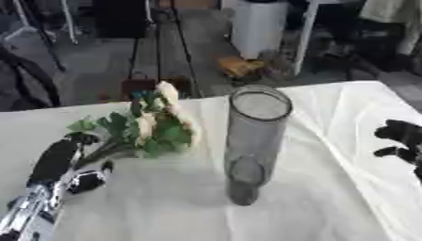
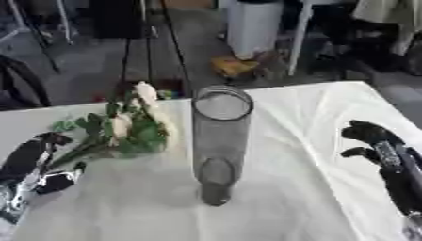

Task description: Arrange flowers into the vase.

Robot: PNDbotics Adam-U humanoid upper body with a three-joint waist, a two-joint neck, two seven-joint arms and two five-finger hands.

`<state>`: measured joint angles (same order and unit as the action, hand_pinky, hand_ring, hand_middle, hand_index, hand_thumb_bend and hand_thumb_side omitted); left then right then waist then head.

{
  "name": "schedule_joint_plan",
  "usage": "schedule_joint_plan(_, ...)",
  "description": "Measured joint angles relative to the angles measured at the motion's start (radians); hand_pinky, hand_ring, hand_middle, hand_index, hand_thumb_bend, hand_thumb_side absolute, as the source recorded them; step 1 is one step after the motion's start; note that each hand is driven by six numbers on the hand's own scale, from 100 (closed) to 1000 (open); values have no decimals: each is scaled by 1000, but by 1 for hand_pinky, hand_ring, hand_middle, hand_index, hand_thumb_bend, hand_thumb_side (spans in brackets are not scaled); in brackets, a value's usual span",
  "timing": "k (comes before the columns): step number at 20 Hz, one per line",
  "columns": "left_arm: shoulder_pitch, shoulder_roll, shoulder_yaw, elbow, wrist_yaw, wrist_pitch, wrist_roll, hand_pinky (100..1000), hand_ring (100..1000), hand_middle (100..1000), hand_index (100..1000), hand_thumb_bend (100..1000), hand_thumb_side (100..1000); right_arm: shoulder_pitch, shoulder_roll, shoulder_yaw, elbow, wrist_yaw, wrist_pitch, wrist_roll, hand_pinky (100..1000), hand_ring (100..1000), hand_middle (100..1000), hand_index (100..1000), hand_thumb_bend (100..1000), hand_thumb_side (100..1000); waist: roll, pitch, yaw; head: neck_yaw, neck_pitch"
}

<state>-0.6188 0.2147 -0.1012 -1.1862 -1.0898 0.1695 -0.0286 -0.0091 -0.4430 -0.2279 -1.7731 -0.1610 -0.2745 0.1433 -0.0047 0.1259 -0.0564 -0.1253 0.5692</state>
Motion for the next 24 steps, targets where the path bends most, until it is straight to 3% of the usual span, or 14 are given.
schedule_joint_plan(24, -84, -29, 57, 179, -133, 54, 96, 690, 675, 675, 781, 319, 252, -8, 9, 7, 5, -4, 1, 15, 616, 811, 723, 848, 100, 895, -4, 10, -42, 6, -1)
